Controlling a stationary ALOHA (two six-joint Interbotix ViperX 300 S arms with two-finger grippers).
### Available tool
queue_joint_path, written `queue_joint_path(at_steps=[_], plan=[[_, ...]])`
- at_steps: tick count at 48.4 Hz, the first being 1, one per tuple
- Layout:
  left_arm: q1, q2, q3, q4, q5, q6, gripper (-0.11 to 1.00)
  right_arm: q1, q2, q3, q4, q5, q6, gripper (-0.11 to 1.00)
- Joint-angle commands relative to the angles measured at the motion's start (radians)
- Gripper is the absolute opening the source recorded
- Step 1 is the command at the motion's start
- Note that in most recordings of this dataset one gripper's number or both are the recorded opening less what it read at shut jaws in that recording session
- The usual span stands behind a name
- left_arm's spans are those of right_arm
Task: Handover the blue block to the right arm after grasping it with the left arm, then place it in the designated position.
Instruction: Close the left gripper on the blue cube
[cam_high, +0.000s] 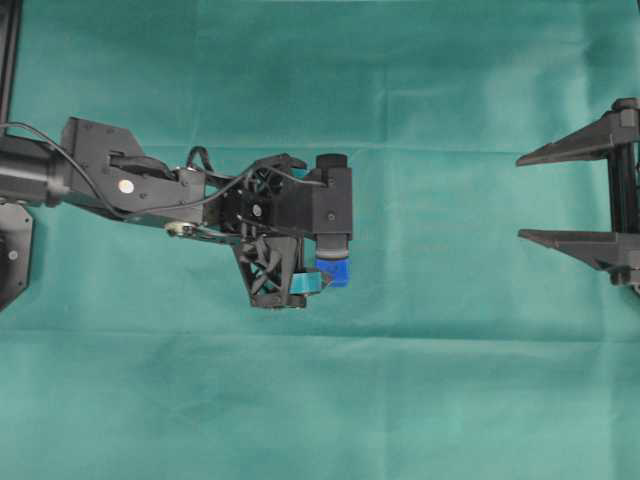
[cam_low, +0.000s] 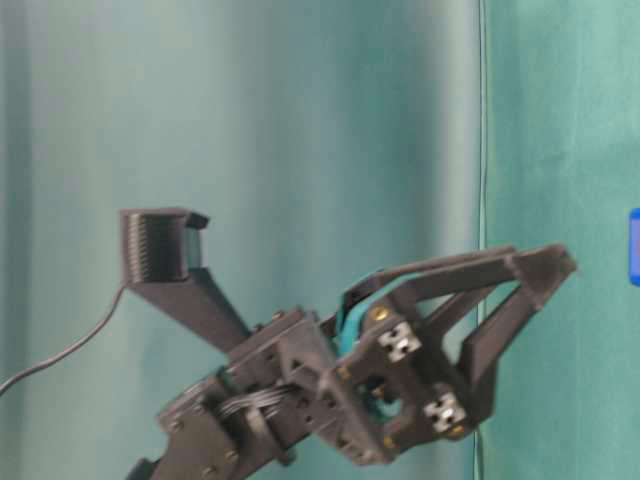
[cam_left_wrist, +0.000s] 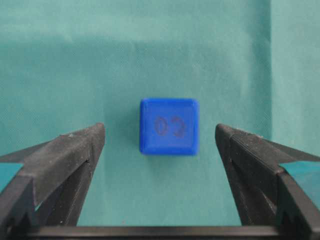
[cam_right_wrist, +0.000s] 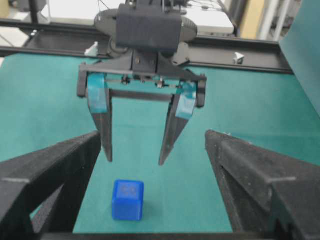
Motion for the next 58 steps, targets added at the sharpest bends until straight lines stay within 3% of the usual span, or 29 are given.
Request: queue_joint_path(at_steps=[1,58], plan=[[-0.005,-0.003,-0.011,0.0,-0.021,0.0,1.0,-0.002,0.009,-0.018,0.003,-0.006,0.0,0.93],[-0.003,0.176,0.011,-0.002,-0.146,-0.006,1.0,-0.002,0.037,-0.012,0.003,-0.011,0.0,0.93]])
